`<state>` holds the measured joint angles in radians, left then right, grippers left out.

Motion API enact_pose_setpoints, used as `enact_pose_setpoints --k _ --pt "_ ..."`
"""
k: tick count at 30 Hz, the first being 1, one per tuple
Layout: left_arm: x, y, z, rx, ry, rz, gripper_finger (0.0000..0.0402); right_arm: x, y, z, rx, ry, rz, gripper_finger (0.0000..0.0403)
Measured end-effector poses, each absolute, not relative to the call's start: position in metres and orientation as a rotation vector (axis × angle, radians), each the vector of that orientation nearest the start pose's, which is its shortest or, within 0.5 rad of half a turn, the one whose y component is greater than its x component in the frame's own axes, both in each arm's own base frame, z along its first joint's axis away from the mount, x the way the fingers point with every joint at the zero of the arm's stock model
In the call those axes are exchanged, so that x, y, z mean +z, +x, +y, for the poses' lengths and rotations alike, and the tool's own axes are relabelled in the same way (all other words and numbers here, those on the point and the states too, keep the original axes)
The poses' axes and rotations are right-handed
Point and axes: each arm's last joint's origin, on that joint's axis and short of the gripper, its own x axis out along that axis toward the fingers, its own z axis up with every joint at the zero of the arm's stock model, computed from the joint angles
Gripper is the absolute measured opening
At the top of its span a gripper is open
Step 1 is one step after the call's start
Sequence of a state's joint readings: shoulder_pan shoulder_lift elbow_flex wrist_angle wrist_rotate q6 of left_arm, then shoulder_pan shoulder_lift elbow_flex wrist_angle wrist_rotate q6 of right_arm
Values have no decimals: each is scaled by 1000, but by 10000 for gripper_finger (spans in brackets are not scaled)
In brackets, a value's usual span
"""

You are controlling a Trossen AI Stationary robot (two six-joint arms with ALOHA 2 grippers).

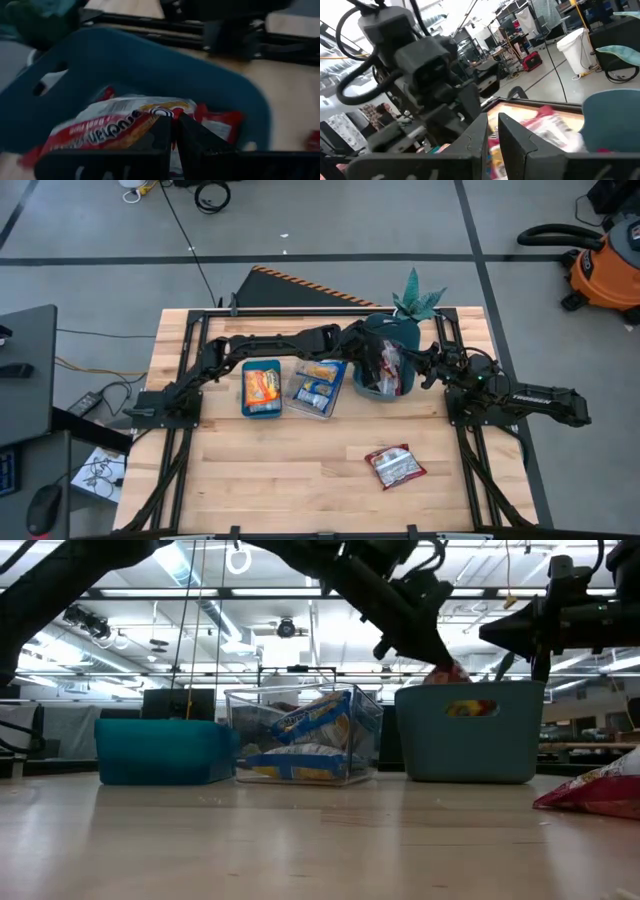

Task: Sort Maruchan noodles
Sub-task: Put the red noodle pack into the dark green bin

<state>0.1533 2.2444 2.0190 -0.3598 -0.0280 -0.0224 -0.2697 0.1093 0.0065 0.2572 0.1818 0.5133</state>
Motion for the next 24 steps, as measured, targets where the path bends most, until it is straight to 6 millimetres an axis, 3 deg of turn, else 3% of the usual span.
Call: enact_pose_setpoints --k 4,8,16,20,24 --pt "255 512 71 153 -77 624 38 182 97 -32 -399 496 -270 50" --pt "250 512 60 150 -45 655 73 182 97 -32 -399 496 -270 50" --pt "272 517 34 86 56 602 157 182 97 -32 -399 496 -270 50" --pt "284 519 8 35 64 546 173 182 97 -32 -399 496 -270 50" --pt "276 520 -35 -93 71 570 176 182 97 -32 -400 496 -270 50"
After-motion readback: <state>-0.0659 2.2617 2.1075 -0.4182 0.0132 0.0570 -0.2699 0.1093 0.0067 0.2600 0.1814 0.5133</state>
